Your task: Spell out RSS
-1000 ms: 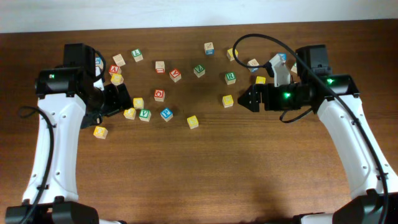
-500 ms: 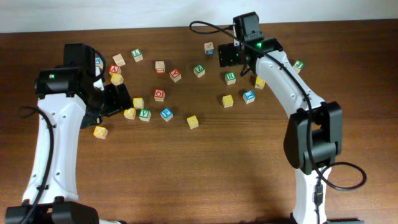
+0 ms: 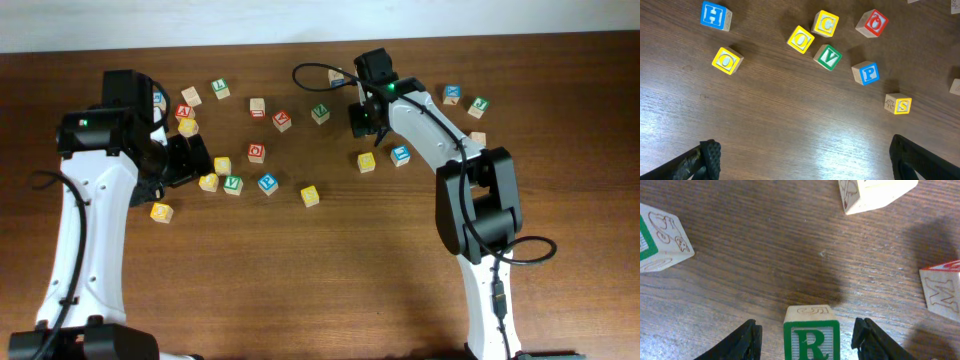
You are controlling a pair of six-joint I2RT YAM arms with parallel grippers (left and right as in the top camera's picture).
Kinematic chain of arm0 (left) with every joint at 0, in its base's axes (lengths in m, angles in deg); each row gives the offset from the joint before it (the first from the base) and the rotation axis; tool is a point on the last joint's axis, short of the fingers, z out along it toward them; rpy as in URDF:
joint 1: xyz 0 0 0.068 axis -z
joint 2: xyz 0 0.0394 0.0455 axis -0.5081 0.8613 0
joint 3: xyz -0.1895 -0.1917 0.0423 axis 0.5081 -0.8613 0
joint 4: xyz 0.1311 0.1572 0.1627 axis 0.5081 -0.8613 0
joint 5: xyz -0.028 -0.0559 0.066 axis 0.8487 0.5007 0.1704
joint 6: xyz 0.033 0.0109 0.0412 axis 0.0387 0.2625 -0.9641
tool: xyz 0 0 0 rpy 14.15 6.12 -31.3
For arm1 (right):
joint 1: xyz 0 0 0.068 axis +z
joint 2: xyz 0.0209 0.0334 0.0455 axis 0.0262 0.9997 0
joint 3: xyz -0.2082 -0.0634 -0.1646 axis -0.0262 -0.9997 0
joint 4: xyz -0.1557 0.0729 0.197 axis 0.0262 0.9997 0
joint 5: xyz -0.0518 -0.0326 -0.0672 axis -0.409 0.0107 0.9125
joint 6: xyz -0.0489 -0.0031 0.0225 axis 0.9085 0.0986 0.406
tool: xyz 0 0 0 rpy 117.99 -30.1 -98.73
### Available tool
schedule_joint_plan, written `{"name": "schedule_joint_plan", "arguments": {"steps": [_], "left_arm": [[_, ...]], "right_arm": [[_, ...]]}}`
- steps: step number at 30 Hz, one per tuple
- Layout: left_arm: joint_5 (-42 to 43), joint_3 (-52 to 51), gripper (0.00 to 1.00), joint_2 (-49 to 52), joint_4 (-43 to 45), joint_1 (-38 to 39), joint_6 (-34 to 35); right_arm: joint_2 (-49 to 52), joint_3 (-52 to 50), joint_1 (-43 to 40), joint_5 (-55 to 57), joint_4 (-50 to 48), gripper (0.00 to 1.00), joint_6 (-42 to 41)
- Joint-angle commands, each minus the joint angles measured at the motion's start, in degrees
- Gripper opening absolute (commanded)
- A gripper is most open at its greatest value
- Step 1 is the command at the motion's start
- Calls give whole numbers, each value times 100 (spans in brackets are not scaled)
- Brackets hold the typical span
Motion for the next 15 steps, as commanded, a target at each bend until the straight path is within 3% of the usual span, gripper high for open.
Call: {"name": "schedule_joint_plan", "arguments": {"steps": [1, 13, 15], "left_arm": [[57, 31, 99, -13, 9, -13, -46], [57, 31, 99, -13, 9, -13, -46], [57, 31, 99, -13, 9, -13, -46]], "right_arm": [[111, -37, 37, -59, 76, 48, -42], [109, -31, 37, -57, 57, 32, -39], [76, 107, 37, -57, 131, 23, -39]]}}
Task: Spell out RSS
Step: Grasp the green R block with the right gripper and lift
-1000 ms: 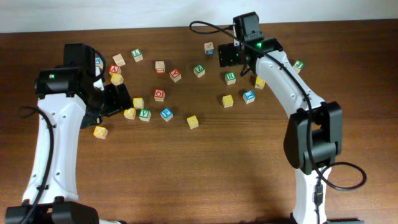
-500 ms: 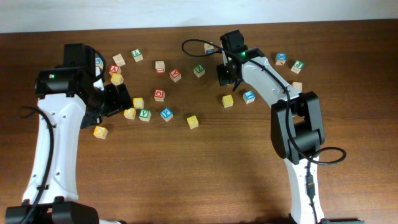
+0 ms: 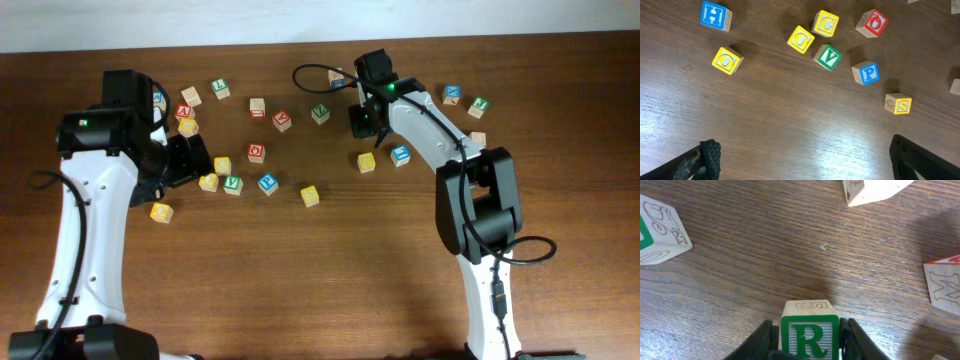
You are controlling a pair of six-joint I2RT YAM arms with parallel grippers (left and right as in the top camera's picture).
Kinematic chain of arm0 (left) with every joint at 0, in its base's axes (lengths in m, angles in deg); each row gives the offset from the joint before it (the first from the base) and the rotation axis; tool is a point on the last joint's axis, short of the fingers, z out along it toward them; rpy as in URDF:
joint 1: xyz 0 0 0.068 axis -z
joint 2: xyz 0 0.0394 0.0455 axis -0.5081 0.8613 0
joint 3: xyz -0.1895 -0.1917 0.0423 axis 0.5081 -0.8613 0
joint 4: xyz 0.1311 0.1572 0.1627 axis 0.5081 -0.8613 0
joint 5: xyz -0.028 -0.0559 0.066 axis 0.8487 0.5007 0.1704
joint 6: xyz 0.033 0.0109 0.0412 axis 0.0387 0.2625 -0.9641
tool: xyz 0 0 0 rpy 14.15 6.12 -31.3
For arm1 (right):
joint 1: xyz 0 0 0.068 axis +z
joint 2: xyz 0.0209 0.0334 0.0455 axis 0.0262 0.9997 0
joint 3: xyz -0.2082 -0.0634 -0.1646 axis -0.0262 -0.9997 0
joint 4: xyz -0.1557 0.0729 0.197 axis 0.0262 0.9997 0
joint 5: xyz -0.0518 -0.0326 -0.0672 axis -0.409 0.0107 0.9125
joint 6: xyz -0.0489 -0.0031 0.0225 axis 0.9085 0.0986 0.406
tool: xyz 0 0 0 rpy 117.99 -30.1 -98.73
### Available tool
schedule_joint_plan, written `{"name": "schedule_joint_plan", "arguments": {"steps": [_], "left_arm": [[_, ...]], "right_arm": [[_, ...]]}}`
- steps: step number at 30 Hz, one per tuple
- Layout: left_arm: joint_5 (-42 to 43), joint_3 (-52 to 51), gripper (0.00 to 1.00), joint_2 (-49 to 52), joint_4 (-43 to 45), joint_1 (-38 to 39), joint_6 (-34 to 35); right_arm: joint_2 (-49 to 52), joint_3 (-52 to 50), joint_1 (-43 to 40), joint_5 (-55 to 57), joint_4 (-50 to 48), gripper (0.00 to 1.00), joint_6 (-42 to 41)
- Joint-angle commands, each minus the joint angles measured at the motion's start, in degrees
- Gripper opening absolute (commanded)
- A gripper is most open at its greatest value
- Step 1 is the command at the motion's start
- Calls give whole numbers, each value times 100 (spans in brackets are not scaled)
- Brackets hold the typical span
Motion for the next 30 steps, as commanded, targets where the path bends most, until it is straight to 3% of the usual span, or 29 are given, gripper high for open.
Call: {"name": "schedule_joint_plan", "arguments": {"steps": [1, 5, 7, 10, 12, 14, 16, 19, 23, 30], "left_arm": [[57, 31, 99, -13, 9, -13, -46], [57, 31, 99, -13, 9, -13, -46], [57, 31, 99, -13, 9, -13, -46], [57, 31, 99, -13, 9, -13, -46], [57, 31, 99, -13, 9, -13, -46], [57, 31, 99, -13, 9, -13, -46], [57, 31, 99, -13, 9, -13, -46], [57, 31, 99, -13, 9, -13, -46], [57, 31, 99, -13, 9, -13, -46], [57, 31, 99, -13, 9, -13, -46]], "right_arm": [[63, 267, 37, -33, 177, 21, -39], [61, 896, 37, -37, 885, 16, -42], [61, 1602, 42, -170, 1742, 16, -243], [61, 2977, 162, -1456, 3646, 12, -463], [61, 3126, 468, -1919, 4627, 13, -498], [63, 3086, 826, -1919, 5012, 13, -496], [66, 3077, 1292, -1749, 5106, 13, -503], [74, 3077, 2037, -529, 5045, 13, -1532], [76, 2898, 2249, -494, 4896, 12, -2256], [76, 1349, 2260, -979, 4096, 10, -2640]]}}
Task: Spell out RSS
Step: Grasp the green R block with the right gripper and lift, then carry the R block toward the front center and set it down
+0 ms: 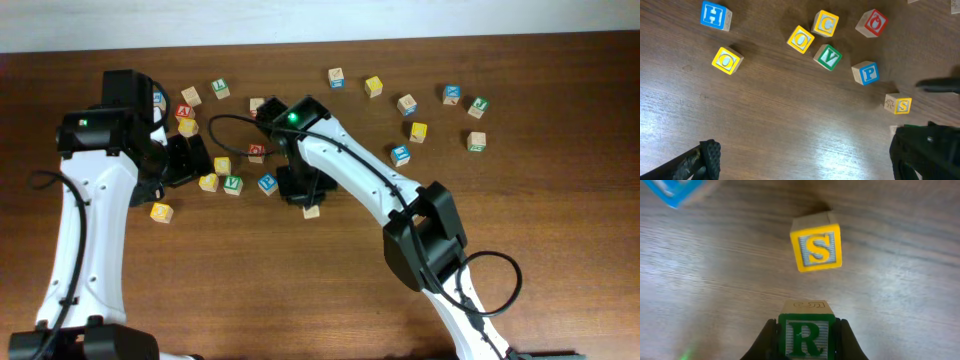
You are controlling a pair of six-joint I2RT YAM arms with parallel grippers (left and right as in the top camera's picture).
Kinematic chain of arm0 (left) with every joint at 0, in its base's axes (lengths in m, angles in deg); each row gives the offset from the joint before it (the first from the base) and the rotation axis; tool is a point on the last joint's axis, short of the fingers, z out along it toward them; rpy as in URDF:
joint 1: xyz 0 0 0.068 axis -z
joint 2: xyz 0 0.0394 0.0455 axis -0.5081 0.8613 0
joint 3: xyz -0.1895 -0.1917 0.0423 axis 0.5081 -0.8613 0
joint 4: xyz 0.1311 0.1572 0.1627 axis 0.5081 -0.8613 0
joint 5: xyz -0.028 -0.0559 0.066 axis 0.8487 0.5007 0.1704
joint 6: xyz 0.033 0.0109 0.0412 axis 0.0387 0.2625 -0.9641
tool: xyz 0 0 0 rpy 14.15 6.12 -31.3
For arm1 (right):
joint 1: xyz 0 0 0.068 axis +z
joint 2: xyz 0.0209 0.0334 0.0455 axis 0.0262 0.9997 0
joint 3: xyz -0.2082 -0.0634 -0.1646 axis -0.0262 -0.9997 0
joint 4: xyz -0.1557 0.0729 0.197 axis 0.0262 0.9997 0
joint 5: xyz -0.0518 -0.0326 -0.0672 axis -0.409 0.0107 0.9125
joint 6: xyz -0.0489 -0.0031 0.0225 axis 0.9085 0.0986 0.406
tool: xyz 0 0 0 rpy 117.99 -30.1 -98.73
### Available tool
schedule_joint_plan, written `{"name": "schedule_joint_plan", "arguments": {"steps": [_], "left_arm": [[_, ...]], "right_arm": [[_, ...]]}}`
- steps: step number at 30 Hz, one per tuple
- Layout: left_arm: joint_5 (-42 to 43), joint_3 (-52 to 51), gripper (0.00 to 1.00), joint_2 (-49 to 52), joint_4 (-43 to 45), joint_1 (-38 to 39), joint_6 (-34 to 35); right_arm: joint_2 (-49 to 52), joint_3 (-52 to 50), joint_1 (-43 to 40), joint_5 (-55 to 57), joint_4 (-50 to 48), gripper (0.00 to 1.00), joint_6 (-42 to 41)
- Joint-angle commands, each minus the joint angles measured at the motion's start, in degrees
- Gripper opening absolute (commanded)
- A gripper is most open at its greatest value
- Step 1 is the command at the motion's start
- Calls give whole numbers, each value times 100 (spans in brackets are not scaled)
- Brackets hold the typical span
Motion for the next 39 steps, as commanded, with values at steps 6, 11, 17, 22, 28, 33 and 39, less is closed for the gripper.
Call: {"name": "schedule_joint_plan", "arguments": {"steps": [6, 11, 17, 22, 28, 33, 39], "left_arm": [[57, 31, 99, -13, 9, -13, -46], [57, 31, 99, -13, 9, -13, -46], [57, 31, 99, -13, 9, -13, -46], [57, 31, 99, -13, 9, -13, -46], [57, 31, 99, -13, 9, -13, -46], [57, 31, 99, -13, 9, -13, -46], [57, 31, 99, -13, 9, -13, -46]], "right_arm": [[-184, -136, -485, -173, 216, 4, 219], [-1143, -136, -1211, -160, 1027, 5, 835], [-1217, -852, -341, -96, 852, 4, 804], [-2026, -988, -387, 378, 1305, 4, 831], [-3757, -3794, -184, 227, -1655, 4, -127], [-2938, -4817, 256, 503, -4015, 5, -992], [-2142, -4817, 1108, 1403, -4258, 5, -2177]]}}
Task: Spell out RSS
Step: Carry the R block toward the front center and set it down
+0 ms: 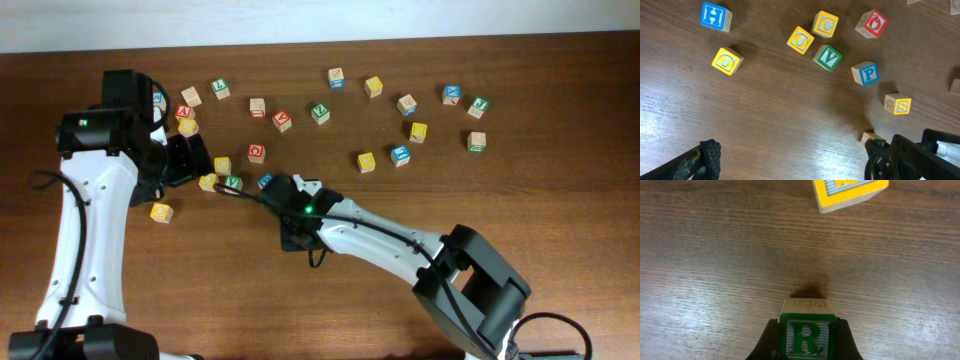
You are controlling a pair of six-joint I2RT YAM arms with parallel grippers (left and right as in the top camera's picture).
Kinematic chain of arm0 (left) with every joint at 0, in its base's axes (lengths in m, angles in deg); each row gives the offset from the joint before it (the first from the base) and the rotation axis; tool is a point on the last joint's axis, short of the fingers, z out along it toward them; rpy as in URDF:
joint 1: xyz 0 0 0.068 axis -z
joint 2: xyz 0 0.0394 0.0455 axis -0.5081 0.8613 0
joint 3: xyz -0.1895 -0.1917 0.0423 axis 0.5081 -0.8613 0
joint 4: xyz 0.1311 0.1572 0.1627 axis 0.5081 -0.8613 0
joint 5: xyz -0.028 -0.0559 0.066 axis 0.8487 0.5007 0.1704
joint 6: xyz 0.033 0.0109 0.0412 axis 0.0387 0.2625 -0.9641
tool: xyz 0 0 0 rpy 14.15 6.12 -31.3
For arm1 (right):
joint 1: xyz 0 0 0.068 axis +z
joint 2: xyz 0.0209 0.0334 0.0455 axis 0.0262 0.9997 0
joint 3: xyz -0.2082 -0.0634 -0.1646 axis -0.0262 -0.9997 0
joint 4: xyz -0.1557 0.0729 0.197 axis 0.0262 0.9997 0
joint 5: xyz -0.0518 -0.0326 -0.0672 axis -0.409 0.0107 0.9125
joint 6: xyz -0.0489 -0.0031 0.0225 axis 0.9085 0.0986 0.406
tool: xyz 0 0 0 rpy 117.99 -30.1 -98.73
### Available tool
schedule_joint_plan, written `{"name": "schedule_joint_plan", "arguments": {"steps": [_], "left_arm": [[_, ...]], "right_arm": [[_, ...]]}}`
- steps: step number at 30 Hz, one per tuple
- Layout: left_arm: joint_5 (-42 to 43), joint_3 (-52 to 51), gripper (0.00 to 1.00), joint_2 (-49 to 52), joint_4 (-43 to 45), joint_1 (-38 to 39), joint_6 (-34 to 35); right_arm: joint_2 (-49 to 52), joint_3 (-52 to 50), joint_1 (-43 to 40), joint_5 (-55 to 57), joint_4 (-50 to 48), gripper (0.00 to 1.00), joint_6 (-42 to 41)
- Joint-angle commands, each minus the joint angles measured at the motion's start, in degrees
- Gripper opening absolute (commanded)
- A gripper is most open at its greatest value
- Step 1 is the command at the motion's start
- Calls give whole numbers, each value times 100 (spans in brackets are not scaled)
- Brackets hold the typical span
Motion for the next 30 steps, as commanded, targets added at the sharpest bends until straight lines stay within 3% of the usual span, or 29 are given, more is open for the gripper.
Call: {"name": "schedule_joint_plan", "arguments": {"steps": [1, 6, 8, 12, 19, 24, 26, 27, 28, 30], "left_arm": [[57, 26, 99, -13, 2, -13, -46], [57, 26, 99, -13, 2, -13, -46], [57, 26, 99, -13, 2, -13, -46], [57, 26, 99, -13, 2, -13, -46], [57, 26, 99, -13, 2, -13, -46], [57, 26, 99, -13, 2, -13, -46], [57, 26, 99, -13, 2, -13, -46], [57, 26, 99, -13, 2, -13, -46], [57, 26, 99, -13, 2, -13, -46], [57, 26, 99, -13, 2, -13, -46]], "right_arm": [[199, -48, 125, 273, -20, 5, -514], [197, 72, 149, 61, -26, 11, -437], [195, 393, 138, 61, 201, 21, -94], [195, 881, 133, 42, 758, 31, -79], [197, 879, 133, 81, 627, 35, -85], [197, 879, -140, -48, 293, 39, -1300], [201, 876, -509, -1047, 339, 39, -1351], [214, 861, -586, -1322, 363, 42, -1355], [240, 848, -573, -1340, 411, 59, -1591], [251, 835, -564, -1141, 424, 59, -2586]]}}
